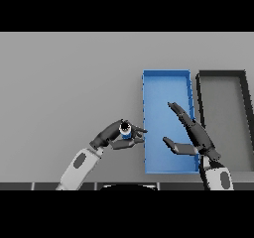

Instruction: Pick up the blue pipe and place it into the blue bin.

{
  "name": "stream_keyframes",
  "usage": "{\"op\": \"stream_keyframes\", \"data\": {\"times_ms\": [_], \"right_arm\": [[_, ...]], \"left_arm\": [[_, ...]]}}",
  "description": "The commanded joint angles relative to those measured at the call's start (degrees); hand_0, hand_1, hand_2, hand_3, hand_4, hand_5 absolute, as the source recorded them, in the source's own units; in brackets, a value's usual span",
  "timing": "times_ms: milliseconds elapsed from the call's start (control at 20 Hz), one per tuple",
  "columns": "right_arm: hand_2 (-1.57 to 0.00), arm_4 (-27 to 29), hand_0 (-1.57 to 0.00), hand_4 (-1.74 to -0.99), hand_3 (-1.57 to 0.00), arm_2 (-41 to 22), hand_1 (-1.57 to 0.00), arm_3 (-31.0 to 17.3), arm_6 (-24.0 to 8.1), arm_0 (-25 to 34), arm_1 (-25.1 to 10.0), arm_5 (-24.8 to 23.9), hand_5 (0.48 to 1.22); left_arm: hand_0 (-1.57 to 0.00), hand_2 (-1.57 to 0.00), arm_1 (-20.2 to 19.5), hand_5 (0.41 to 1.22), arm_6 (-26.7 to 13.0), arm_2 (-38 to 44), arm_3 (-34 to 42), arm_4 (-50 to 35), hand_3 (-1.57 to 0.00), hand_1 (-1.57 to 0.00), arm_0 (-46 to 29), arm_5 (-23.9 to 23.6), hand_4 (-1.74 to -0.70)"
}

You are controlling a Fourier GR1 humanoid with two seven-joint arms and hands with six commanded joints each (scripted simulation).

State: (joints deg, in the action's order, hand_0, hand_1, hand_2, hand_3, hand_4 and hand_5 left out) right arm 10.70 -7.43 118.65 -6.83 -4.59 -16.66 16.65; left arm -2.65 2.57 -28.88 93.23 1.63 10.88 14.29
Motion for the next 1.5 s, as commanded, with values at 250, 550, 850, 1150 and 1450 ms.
{"op": "stream_keyframes", "data": {"times_ms": [250, 550, 850, 1150, 1450], "right_arm": [[-0.07, 1.9, 0.00, -1.291, 0.00, -6.1, 0.00, 1.0, -11.5, 13.3, -2.6, 2.9, 0.558], [-0.04, 4.5, 0.00, -1.282, 0.00, -11.8, 0.00, -1.2, -17.3, 22.6, 0.0, 5.5, 0.555], [-0.07, 3.4, -0.01, -1.209, 0.00, -14.8, -0.02, -5.4, -19.7, 30.3, 2.4, 7.9, 0.534], [-0.26, 2.8, -0.17, -1.233, -0.13, -15.9, -0.22, -12.6, -21.9, 37.2, 5.6, 9.8, 0.487], [-1.15, 3.8, -1.13, -1.551, -0.95, -17.6, -1.13, -13.9, -20.3, 37.9, 8.3, 9.4, 0.596]], "left_arm": [[-1.57, -1.57, 0.8, 1.221, -0.6, 1.1, 0.0, 1.4, -1.57, -1.57, 0.0, 1.2, -1.47], [-1.57, -1.57, 1.5, 1.221, 1.1, 2.6, -0.7, 2.4, -1.57, -1.57, -0.1, 3.0, -1.47], [-1.57, -1.57, 3.1, 1.221, -0.7, 4.5, -1.9, 1.2, -1.57, -1.57, 0.6, 5.8, -1.47], [-1.57, -1.57, 3.7, 1.221, -1.8, 4.9, -0.8, 4.0, -1.57, -1.57, -0.6, 6.5, -1.46], [-1.57, -1.57, 4.1, 1.221, -2.9, 5.1, -1.1, 3.6, -1.51, -1.57, -0.8, 6.3, -1.66]]}}
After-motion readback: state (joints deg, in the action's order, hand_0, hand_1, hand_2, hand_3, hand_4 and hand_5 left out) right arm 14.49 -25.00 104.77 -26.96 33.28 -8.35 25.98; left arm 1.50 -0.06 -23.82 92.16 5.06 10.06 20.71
